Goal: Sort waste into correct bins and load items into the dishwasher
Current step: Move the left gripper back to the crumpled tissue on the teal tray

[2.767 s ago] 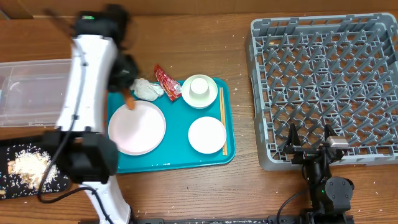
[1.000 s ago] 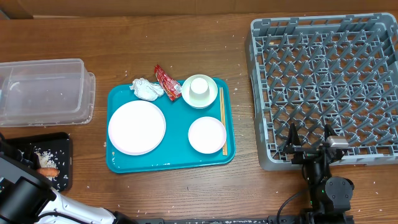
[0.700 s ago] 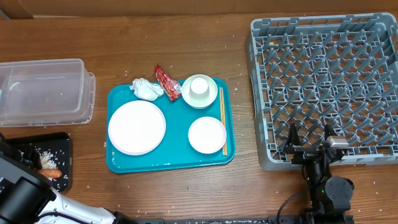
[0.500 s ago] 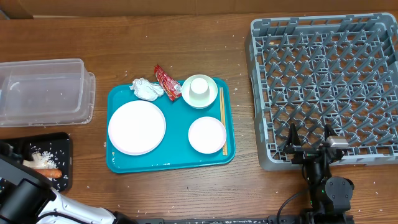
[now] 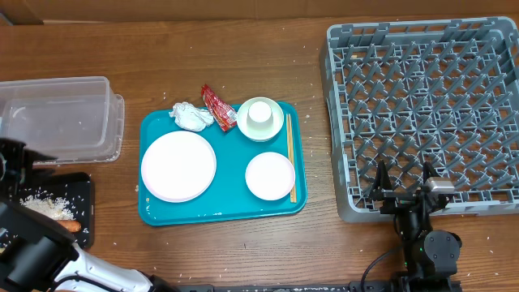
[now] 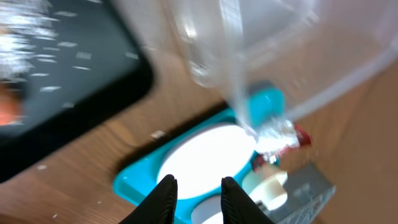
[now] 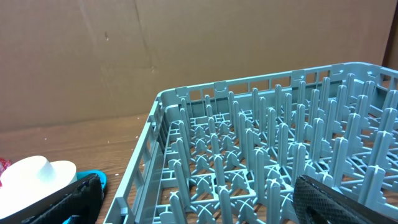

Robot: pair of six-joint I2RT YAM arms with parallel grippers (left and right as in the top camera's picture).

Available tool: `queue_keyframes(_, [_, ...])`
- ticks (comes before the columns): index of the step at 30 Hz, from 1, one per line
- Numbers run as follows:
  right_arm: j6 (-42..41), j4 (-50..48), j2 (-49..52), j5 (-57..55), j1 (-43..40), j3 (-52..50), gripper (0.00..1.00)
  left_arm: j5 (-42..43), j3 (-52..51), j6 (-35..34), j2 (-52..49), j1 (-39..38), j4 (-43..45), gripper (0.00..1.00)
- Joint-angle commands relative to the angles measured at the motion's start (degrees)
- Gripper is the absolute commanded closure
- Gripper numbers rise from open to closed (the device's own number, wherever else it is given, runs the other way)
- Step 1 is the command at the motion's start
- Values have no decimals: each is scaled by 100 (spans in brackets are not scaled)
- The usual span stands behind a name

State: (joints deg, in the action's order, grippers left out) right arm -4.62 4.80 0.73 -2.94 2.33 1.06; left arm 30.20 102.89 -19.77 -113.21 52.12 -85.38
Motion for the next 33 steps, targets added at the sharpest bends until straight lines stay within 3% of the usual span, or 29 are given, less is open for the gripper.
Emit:
queue_keyframes(1, [15,-17,-57,0,-11,-59,0,599,138,439,601,-354,0,74])
queue_keyframes(8, [15,-17,-57,0,-11,-59,0,190,138,479,1320,-1344,203,69])
queue_keyframes(12, [15,-17,-57,0,-11,-59,0,-496,136,632,1392,-2253,129,66])
queue_keyframes(15, [15,-20,-57,0,-11,-59,0,-916,76,629,1331,-3062,125,47])
queue_keyframes(19, [15,-17,-57,0,-11,-59,0,-1294,26,627,1165,-4227,227,1])
queue_keyframes(22, [15,-17,-57,0,-11,-59,0,-1628,26,627,820,-5246,409,0])
queue_keyframes(26, [15,-17,-57,0,-11,-59,0,-1703,26,627,330,-6052,592,0])
queue_keyframes(33, [15,-17,-57,0,-11,-59,0,-2286,28,348,-490,-6773,883,0])
